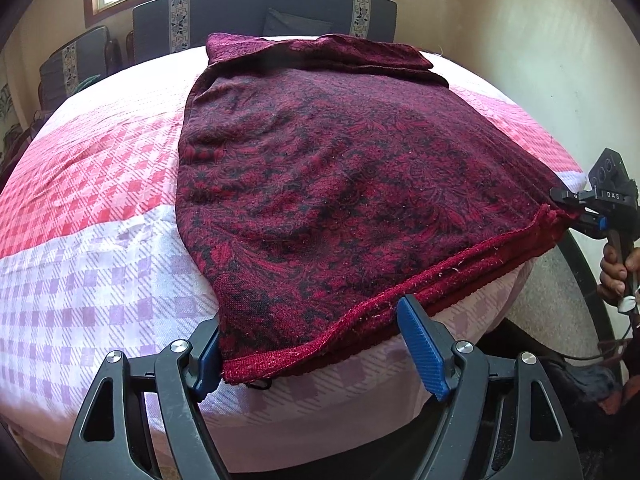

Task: Fold small clothes
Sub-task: 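Grasp a hem corner with the right gripper while the left gripper grasps the other hem corner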

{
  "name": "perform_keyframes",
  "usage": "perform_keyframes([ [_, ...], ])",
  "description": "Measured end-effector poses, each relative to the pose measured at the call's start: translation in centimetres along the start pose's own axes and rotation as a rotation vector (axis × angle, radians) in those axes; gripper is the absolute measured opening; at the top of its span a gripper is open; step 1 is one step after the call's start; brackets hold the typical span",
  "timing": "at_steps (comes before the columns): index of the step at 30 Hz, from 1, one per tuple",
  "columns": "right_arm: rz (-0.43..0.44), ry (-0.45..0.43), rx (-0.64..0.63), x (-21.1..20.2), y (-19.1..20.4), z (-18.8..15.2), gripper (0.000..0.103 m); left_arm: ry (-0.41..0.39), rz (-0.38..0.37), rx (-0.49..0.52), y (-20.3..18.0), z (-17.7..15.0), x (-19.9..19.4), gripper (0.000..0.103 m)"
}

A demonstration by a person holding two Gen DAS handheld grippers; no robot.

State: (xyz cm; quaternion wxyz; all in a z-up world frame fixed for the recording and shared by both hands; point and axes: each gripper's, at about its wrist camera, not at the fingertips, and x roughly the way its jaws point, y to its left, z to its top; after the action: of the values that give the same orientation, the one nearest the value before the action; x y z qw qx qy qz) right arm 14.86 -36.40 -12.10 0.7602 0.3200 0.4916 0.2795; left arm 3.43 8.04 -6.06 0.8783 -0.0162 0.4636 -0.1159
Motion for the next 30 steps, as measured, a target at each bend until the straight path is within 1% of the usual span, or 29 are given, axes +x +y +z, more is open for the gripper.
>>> perform_keyframes([
  [2, 0.008, 0.000, 0.009, -0.1, -0.2, 0.0, 0.016, -0.003, -0.014, -0.004, 0.2, 0.0, 0.0, 0.078],
  [4, 0.019, 0.001, 0.026, -0.1, -0.4, 0.1, 0.016, -0.008, -0.056, -0.021, 0.7, 0.2, -0.1, 0.078],
  [7, 0.040, 0.009, 0.056, -0.1, -0.9, 0.2, 0.020, -0.026, -0.189, -0.085, 2.2, 0.4, -0.3, 0.078],
  [9, 0.046, 0.014, 0.061, -0.2, -0.9, 0.3, 0.022, -0.028, -0.257, -0.122, 3.2, 0.6, -0.2, 0.076],
  [11, 0.039, 0.021, 0.054, -0.2, -0.6, 0.3, 0.022, -0.021, -0.306, -0.145, 4.0, 0.7, -0.1, 0.061],
  [14, 0.025, 0.021, 0.038, -0.1, -0.3, 0.3, 0.022, -0.007, -0.350, -0.179, 5.1, 0.9, 0.2, 0.046],
  [15, 0.021, 0.019, 0.030, -0.1, -0.2, 0.2, 0.022, -0.003, -0.365, -0.196, 5.6, 1.0, 0.3, 0.045],
  [17, 0.017, 0.013, 0.025, -0.1, 0.0, 0.1, 0.022, 0.006, -0.397, -0.228, 6.2, 0.9, 0.4, 0.045],
  [18, 0.015, 0.012, 0.025, -0.2, 0.1, 0.1, 0.021, 0.009, -0.397, -0.237, 6.5, 0.9, 0.3, 0.045],
  [20, -0.004, 0.013, 0.011, -0.2, 0.2, 0.0, 0.016, 0.001, -0.361, -0.245, 7.0, 0.7, -0.3, 0.045],
  [21, -0.013, 0.015, 0.000, -0.3, 0.3, -0.1, 0.015, 0.001, -0.362, -0.256, 7.5, 0.6, -0.5, 0.045],
  [23, -0.014, 0.023, -0.010, -0.3, 0.4, -0.1, 0.015, 0.017, -0.396, -0.305, 8.9, 0.6, -0.5, 0.045],
  [26, -0.006, 0.029, -0.005, -0.2, 0.1, 0.1, 0.015, 0.043, -0.467, -0.389, 10.5, 0.4, 0.0, 0.047],
  [27, -0.003, 0.031, -0.003, -0.2, 0.1, 0.1, 0.015, 0.061, -0.502, -0.414, 10.8, 0.2, 0.3, 0.047],
  [28, -0.001, 0.032, -0.002, -0.1, 0.1, 0.2, 0.015, 0.078, -0.559, -0.442, 11.0, 0.1, 0.7, 0.047],
  [29, 0.002, 0.034, 0.001, -0.1, 0.0, 0.2, 0.015, 0.098, -0.632, -0.472, 11.0, -0.1, 1.2, 0.049],
  [30, 0.007, 0.037, 0.006, 0.0, 0.0, 0.2, 0.015, 0.100, -0.690, -0.486, 10.9, -0.4, 1.3, 0.049],
])
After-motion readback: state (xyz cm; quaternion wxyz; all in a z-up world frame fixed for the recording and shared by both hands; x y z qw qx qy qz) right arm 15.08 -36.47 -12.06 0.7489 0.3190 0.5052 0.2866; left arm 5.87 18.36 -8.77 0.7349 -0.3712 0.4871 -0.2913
